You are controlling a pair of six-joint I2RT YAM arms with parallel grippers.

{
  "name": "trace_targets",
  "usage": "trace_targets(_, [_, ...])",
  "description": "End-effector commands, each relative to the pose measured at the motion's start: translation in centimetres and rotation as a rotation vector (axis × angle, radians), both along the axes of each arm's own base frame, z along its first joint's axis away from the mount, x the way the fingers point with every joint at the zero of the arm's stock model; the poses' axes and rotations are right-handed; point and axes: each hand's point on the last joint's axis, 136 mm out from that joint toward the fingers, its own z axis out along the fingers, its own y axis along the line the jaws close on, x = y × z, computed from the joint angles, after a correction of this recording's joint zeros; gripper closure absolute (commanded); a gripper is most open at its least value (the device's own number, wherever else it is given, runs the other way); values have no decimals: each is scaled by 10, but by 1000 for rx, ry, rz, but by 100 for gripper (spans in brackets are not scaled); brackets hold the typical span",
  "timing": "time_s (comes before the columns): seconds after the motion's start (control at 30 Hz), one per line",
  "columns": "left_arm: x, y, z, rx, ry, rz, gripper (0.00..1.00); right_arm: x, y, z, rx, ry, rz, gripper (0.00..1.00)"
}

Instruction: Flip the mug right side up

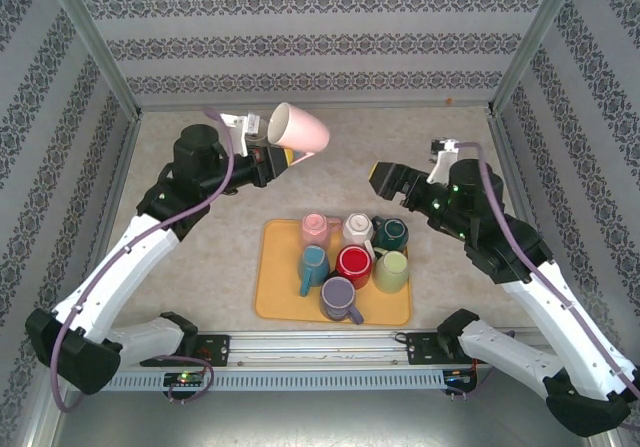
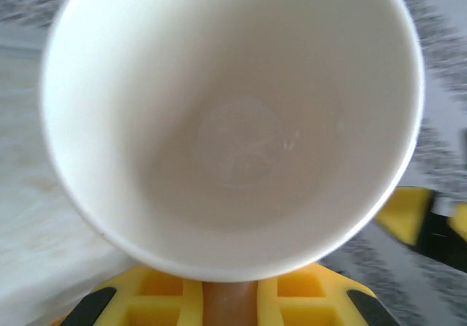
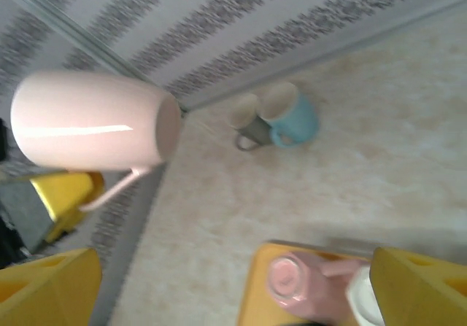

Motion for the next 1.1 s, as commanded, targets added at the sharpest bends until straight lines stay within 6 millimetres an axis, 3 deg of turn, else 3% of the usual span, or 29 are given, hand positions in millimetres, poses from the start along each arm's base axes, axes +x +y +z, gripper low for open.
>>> trace_targets(0.0, [12,42,-71,388,132,129,100,-3,-23,-29,-234,30,-60,7])
trace_targets(0.17, [37,62,-98,552,172,230,100,-3,-20,-38,-291,34,-45,8])
trace_targets(0.53, [104,68,-151,762,188,328,100,-6,-15,-51,-351,60,-17,12])
trace_targets(0.8, [122,74,-186,767,234,374,100,-14,-18,-55,-347,54,-2,12])
trace_targets(1.07, [134,82,-206,794,250,400,100,-18,-19,-62,-347,67,11,12])
